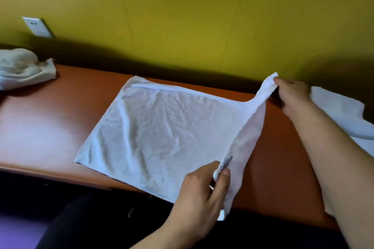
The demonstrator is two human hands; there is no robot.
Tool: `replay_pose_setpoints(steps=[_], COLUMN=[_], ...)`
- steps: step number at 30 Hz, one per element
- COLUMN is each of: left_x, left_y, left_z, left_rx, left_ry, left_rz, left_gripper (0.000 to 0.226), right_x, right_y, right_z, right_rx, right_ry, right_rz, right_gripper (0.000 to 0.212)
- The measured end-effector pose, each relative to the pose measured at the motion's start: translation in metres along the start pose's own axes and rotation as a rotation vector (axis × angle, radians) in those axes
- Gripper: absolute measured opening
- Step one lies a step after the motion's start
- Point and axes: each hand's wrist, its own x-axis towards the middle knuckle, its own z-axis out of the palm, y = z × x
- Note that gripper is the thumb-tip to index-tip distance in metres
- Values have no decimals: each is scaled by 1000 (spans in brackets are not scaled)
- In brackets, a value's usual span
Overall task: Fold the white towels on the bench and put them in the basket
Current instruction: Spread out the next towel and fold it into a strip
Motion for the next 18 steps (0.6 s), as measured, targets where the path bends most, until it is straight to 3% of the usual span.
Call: replay_pose_setpoints(steps=[11,18], left_x=[-1,-2], left_y=[-31,-72], left_z=[-132,-205], left_rx=[-141,-135], left_ry=[365,524], left_rz=[-264,-346], left_gripper=[11,15], right_x=[-54,-67], right_y=[-32,-23], right_z=[185,304], right_rx=[-11,-126], right_ry=[-168,-230], right_rz=[-91,-158], right_gripper=[21,11])
